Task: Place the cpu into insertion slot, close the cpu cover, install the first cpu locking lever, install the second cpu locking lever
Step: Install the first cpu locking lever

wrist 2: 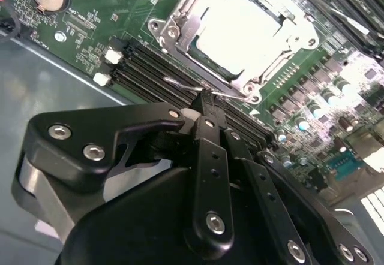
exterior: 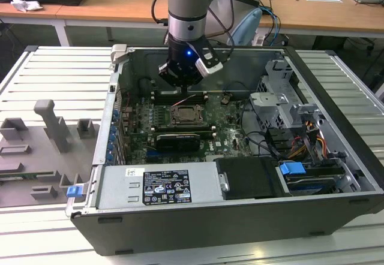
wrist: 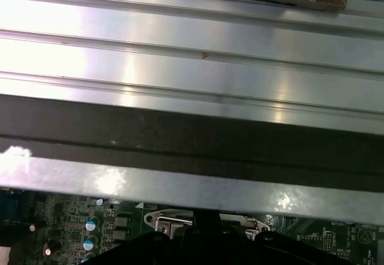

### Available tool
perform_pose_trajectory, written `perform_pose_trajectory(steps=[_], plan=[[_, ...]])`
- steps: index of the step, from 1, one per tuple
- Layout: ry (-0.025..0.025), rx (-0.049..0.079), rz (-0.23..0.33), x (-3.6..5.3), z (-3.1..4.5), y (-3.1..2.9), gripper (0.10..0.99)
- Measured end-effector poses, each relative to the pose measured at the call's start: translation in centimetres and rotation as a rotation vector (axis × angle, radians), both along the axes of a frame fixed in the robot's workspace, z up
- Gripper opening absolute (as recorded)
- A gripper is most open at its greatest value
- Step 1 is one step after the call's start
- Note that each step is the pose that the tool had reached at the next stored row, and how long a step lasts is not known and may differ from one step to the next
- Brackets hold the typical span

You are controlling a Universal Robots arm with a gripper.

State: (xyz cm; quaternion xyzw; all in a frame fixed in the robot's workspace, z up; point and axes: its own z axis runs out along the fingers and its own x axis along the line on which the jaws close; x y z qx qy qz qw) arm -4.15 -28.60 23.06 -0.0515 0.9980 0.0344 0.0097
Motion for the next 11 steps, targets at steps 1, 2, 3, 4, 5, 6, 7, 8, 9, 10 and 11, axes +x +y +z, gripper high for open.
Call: perform_pose_trajectory(steps=[1,2,3,4,5,6,7,8,9,10,11], plan=[[-0.0001,0.000,0.000,0.00,-0.08,0.01,0.106],[-0.0004,0.001,0.000,0.02,-0.20,0.01,0.106],[-0.0006,0.001,0.000,0.03,-0.28,0.01,0.106],[-0.0013,0.001,0.000,0.04,-0.38,0.01,0.106],[-0.0017,0.001,0.000,0.10,-0.46,0.01,0.106],[-0.0018,0.001,0.000,0.17,-0.51,0.01,0.106],[-0.0020,0.001,0.000,0.22,-0.56,0.01,0.106],[-0.0021,0.001,0.000,0.29,-0.60,0.01,0.106],[-0.0021,0.001,0.000,0.38,-0.64,0.01,0.106],[-0.0021,0.001,0.000,0.44,-0.68,0.01,0.106],[-0.0021,0.001,0.000,0.60,-0.73,0.01,0.106]])
